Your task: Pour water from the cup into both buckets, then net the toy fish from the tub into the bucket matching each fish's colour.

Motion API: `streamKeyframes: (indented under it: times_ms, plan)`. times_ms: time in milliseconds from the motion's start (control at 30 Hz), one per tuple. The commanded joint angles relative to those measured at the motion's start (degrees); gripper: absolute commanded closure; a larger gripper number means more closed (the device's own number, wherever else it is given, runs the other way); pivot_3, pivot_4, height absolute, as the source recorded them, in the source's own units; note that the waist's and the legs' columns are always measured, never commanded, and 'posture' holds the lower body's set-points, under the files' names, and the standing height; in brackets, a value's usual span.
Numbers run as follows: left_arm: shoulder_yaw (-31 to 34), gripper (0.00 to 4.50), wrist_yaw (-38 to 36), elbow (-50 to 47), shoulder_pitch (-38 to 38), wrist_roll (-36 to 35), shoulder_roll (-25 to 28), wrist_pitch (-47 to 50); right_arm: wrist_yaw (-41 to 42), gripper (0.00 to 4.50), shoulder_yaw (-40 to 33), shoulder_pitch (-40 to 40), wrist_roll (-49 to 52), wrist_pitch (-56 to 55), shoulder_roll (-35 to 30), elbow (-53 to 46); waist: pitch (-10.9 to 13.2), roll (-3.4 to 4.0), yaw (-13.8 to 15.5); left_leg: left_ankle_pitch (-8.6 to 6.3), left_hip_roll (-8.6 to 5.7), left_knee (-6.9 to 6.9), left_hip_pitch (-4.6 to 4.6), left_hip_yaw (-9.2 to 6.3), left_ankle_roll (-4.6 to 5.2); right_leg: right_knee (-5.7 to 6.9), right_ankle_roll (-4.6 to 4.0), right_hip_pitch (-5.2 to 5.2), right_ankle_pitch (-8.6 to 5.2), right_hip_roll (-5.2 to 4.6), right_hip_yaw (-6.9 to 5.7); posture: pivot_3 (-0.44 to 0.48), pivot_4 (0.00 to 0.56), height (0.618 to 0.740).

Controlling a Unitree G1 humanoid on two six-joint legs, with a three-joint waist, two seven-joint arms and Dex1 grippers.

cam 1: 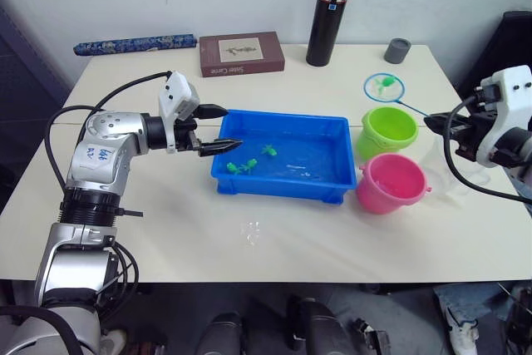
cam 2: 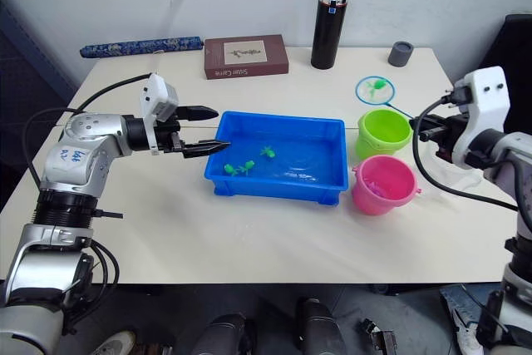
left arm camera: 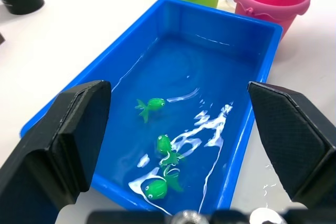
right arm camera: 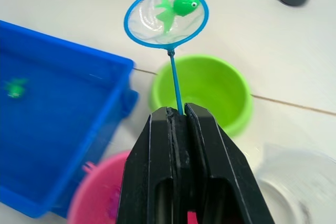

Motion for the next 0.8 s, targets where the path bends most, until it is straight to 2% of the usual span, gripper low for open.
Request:
streamKeyframes:
  times_ms: [33,133,267,533,800]
  plan:
    - [0.8,0.03,-0.8,0.2,-1.3,0.5,0.5,-1.6,0.9,4.50,0.5,3.1,-4.3,-6.8,-4.0,0.0,0.0,0.00,0.1,0.00,0.00,0.00,0.00,0.00,0.00,0.00,0.00,0.00,0.00,0.01,-0.01,0.000,0.150,0.740]
    - [0.8,0.03,-0.9,0.5,-1.3,0.8,0.3,-1.8,1.2,4.50,2.8,4.6,-6.6,-10.1,-5.3,-0.3,0.0,0.00,0.0,0.01,-0.01,0.02,0.00,0.03,0.01,0.00,0.03,0.01,0.01,0.00,0.03,0.000,0.150,0.740]
    - [0.7,0.03,-1.1,0.8,-1.4,1.0,0.0,-2.1,2.1,4.50,11.3,7.2,-15.2,-20.4,-9.4,-1.7,0.0,0.00,0.0,0.01,0.01,0.01,0.02,0.03,0.01,0.00,0.03,0.01,0.01,0.03,0.03,0.000,0.150,0.740]
    - [1.0,0.03,-1.1,0.7,-1.0,1.2,-0.2,-2.2,0.4,4.50,20.5,8.1,-30.4,-33.1,-15.0,-1.0,0.0,0.00,0.2,0.01,-0.01,0.05,0.02,0.05,0.01,-0.02,0.03,0.02,0.02,0.03,0.03,0.000,0.150,0.740]
    - [1.0,0.03,-1.1,0.6,-0.9,1.2,-0.3,-2.4,0.5,4.50,24.1,7.6,-41.4,-40.4,-17.5,0.8,0.0,0.00,0.2,0.01,-0.01,0.06,0.02,0.06,0.00,-0.02,0.03,0.01,0.01,0.04,0.02,0.000,0.150,0.740]
